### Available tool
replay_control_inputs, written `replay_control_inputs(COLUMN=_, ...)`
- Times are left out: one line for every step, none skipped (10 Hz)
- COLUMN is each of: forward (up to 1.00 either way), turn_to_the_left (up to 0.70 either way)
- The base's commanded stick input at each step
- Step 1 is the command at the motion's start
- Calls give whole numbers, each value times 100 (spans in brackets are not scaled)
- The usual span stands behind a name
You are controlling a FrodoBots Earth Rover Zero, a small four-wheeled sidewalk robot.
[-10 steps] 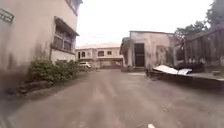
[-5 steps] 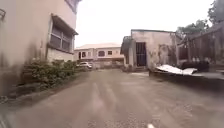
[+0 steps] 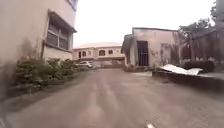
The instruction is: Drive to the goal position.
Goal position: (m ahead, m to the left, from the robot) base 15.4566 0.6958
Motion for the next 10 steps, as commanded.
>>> replay_control_inputs(forward=70, turn_to_the_left=0)
replay_control_inputs(forward=70, turn_to_the_left=0)
replay_control_inputs(forward=70, turn_to_the_left=0)
replay_control_inputs(forward=70, turn_to_the_left=0)
replay_control_inputs(forward=70, turn_to_the_left=0)
replay_control_inputs(forward=70, turn_to_the_left=0)
replay_control_inputs(forward=70, turn_to_the_left=0)
replay_control_inputs(forward=70, turn_to_the_left=0)
replay_control_inputs(forward=70, turn_to_the_left=0)
replay_control_inputs(forward=70, turn_to_the_left=0)
